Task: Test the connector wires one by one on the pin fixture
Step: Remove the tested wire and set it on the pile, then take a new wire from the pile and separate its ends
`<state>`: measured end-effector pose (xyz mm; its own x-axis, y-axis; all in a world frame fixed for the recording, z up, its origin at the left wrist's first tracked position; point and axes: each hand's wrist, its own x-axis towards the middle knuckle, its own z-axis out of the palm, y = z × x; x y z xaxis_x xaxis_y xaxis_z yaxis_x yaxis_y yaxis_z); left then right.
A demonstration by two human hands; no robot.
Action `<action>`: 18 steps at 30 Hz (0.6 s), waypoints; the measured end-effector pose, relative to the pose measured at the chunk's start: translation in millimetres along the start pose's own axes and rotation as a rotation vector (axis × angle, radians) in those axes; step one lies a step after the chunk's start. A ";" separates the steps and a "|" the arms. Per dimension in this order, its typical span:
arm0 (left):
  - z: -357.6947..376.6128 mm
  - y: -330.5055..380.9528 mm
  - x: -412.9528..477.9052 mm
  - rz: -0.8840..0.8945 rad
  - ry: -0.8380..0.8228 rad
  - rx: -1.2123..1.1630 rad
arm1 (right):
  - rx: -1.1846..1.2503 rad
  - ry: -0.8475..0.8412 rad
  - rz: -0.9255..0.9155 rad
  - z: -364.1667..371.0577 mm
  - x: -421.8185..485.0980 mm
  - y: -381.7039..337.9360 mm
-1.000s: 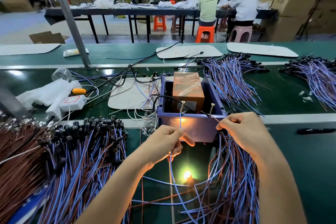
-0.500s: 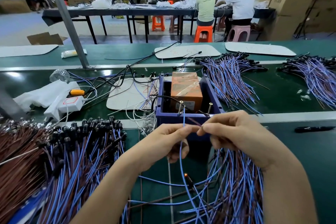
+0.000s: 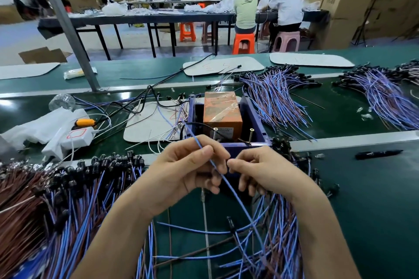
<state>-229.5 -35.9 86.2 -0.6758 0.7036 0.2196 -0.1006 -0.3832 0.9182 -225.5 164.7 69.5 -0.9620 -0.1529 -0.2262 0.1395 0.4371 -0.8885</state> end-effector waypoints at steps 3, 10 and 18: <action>1.6 4.5 -2.0 0.080 -0.022 -0.080 | -0.159 -0.099 0.184 3.7 12.5 16.5; 0.6 7.4 -3.1 0.132 -0.018 -0.079 | -0.513 -0.392 0.338 33.6 25.4 25.3; -7.3 7.1 -6.7 0.058 -0.098 -0.018 | -0.435 -0.291 0.118 19.3 18.3 17.4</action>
<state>-231.0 -47.7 88.9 -0.6062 0.7350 0.3040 -0.0773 -0.4348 0.8972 -236.1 152.4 42.2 -0.8324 -0.2925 -0.4707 0.0733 0.7838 -0.6166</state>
